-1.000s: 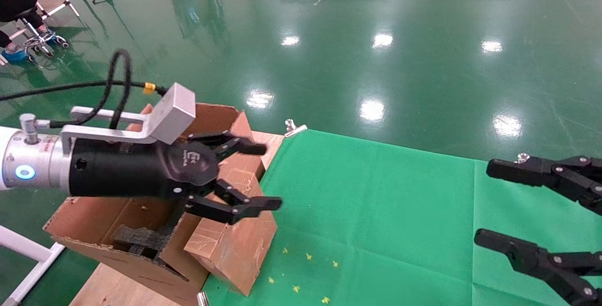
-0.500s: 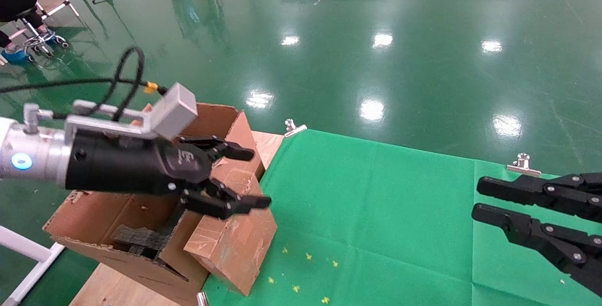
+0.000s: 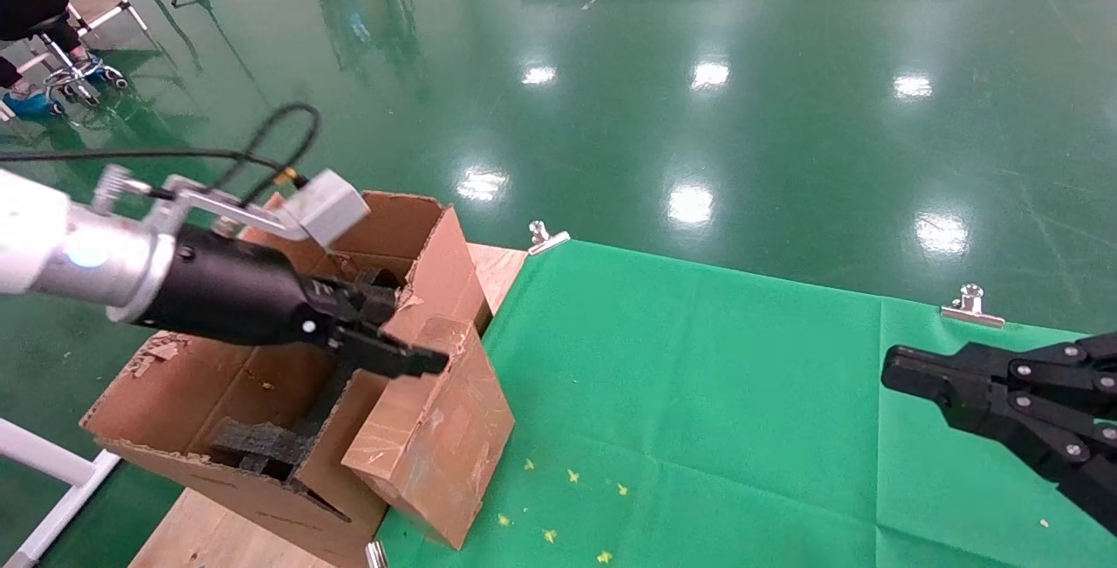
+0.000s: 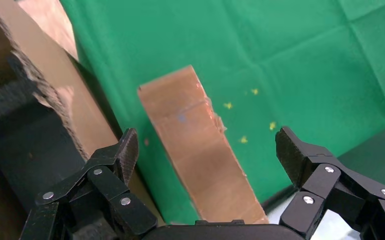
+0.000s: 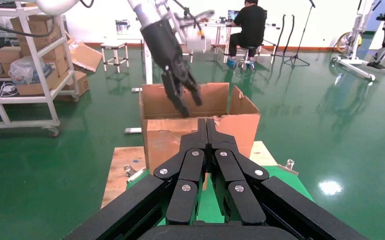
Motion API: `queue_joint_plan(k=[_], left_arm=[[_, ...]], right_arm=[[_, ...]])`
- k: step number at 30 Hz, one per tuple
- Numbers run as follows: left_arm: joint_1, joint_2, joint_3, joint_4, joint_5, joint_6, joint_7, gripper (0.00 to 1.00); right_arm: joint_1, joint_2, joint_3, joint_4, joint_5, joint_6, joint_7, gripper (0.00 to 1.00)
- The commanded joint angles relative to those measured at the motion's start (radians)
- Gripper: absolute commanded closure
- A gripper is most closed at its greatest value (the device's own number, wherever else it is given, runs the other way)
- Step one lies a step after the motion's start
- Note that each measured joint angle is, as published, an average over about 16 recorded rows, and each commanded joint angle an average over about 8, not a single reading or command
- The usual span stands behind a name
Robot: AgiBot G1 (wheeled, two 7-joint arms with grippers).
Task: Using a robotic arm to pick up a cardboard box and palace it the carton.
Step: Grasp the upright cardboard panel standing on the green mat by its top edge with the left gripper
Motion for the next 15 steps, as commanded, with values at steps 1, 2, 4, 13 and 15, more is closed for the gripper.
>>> queue_joint_plan(k=[1,2,4,13,15], left_arm=[[-0.032,0.02,0.038,0.001,0.035,0.022,-0.052,0.0],[-0.04,0.024,0.06,0.002,0.038,0.023,-0.067,0.0],[-0.056,0.029,0.103,0.003,0.039,0.024,-0.093,0.0],[-0.129,0.042,0.267,0.004,0.033,0.022,-0.158,0.0],[-0.142,0.046,0.295,0.004,0.032,0.022,-0.164,0.13]], right_arm=[[0.0,0.0,0.0,0.0,0.0,0.0,0.0,1.0],[0.0,0.0,0.0,0.0,0.0,0.0,0.0,1.0],[0.0,0.0,0.0,0.0,0.0,0.0,0.0,1.0],[0.0,0.0,0.0,0.0,0.0,0.0,0.0,0.56],[0.0,0.0,0.0,0.0,0.0,0.0,0.0,0.31]])
